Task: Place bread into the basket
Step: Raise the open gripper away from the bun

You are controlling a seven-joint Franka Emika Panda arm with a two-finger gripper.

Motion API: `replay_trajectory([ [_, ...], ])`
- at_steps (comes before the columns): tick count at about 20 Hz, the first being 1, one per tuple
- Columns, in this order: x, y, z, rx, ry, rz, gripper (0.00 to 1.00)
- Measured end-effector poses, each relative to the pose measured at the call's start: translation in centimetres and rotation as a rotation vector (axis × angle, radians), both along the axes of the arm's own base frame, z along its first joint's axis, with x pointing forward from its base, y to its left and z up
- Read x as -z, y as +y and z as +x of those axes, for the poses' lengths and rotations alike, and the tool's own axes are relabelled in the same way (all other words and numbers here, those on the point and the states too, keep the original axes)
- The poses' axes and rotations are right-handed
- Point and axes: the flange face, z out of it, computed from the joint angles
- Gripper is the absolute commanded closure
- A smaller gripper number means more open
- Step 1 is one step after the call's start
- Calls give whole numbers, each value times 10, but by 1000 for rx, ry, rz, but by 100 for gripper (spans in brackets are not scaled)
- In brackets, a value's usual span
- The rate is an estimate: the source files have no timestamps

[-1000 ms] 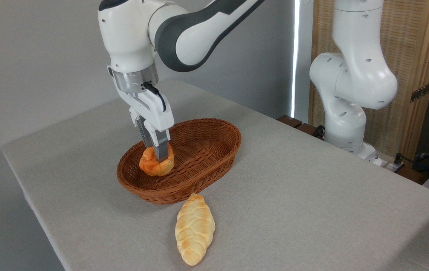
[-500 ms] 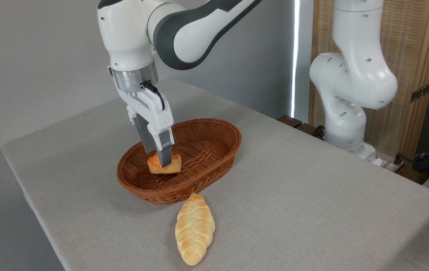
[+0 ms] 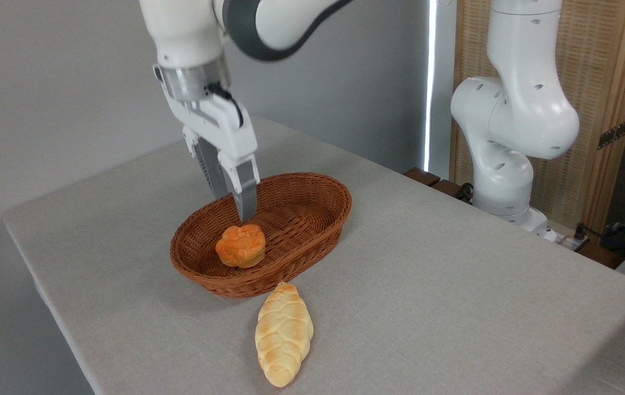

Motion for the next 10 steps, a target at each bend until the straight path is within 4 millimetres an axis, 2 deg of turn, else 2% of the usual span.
replay_trajectory([
  [3,-45,50,9,-77,-29,-5,0],
  [5,-62,75,14,-100,-58,-6,0],
  [10,-78,101,20,-136,-94,7,0],
])
